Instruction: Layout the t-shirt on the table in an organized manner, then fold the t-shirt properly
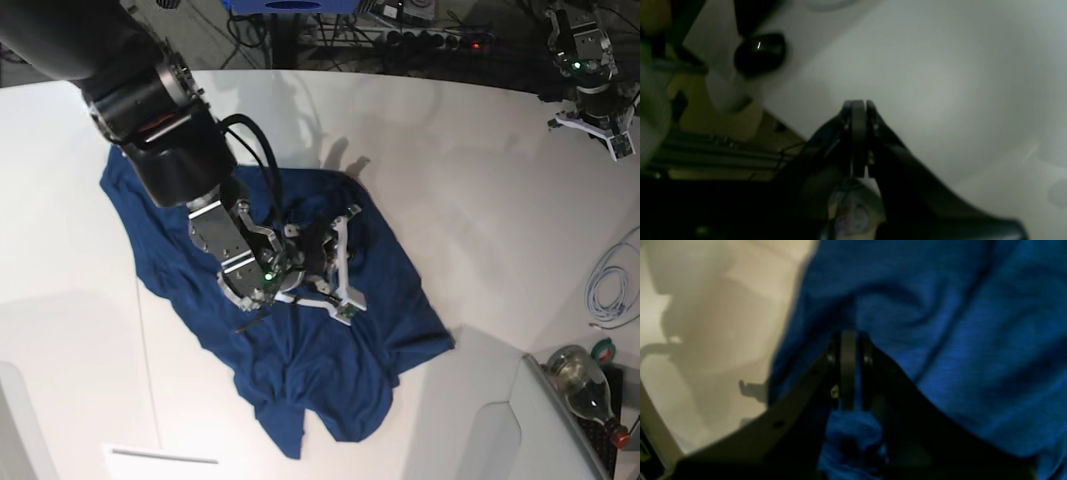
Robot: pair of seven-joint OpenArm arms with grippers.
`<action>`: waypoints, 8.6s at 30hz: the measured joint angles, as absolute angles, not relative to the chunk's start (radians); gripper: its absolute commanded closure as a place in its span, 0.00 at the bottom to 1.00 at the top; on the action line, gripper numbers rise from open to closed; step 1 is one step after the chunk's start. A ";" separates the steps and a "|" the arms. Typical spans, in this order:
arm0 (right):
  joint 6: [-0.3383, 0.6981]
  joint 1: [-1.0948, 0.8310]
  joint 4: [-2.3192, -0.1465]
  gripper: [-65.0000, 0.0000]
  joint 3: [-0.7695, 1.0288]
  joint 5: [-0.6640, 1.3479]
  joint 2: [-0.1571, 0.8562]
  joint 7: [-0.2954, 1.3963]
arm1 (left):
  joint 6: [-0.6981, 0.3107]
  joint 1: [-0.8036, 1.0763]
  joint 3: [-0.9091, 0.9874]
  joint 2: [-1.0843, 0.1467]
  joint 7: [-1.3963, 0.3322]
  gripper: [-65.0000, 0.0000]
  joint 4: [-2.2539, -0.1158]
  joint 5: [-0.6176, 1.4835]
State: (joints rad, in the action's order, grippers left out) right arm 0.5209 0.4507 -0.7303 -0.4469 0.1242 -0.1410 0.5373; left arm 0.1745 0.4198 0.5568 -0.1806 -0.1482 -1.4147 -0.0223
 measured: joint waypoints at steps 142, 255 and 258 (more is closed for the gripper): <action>0.513 -0.229 -1.686 0.20 0.606 0.126 -0.154 0.764 | 0.508 0.271 0.418 0.019 -0.723 1.00 -1.770 0.535; 0.430 0.135 -1.910 1.00 0.846 0.329 -0.059 1.385 | 0.100 0.113 0.424 -0.072 -0.816 1.00 -1.908 0.523; 0.366 0.216 -1.910 1.00 0.801 0.313 -0.003 1.407 | 0.096 -0.020 0.424 -0.072 -0.867 1.00 -1.913 0.525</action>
State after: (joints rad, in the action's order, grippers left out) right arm 0.3656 0.2161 -1.9102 0.8013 0.3134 -0.0032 1.4075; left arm 0.0959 -0.0196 0.4244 -0.0719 -0.8669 -1.9133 0.5255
